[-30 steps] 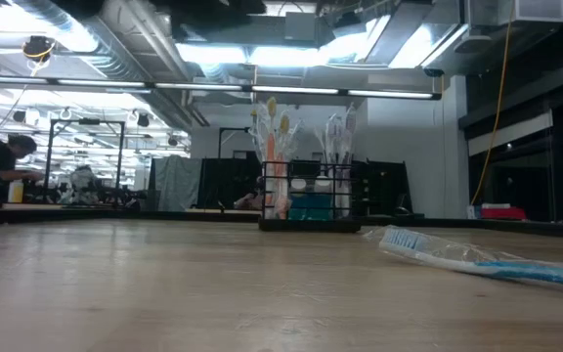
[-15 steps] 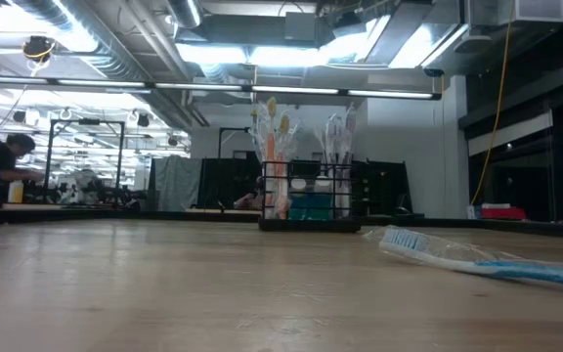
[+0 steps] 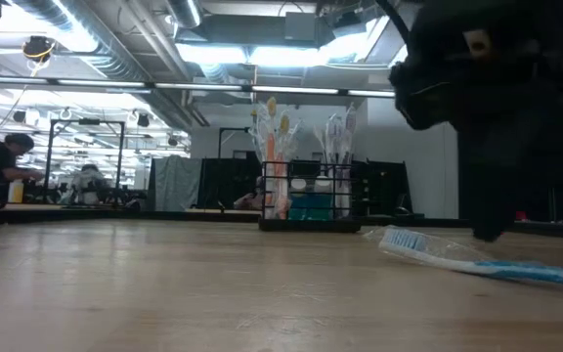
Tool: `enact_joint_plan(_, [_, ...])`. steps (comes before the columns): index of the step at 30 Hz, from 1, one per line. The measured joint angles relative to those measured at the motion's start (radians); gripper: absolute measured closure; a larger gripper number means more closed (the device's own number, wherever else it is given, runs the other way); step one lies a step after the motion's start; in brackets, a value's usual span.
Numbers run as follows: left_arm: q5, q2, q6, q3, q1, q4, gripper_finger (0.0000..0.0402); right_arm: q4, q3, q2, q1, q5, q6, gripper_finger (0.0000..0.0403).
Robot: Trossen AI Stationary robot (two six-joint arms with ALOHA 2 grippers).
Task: Pick & Place toothbrushing station
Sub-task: Put the blue toothbrush into the left section of the mesh organizer
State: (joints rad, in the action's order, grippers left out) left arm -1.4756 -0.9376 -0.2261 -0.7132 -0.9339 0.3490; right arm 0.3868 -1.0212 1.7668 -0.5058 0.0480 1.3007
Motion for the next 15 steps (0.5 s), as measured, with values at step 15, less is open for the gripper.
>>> enact_joint_plan(15, [-0.097, 0.04, 0.401, 0.0, -0.063, 0.329, 0.0234, -0.137, -0.002, 0.126, 0.011, 0.091, -0.026, 0.0315])
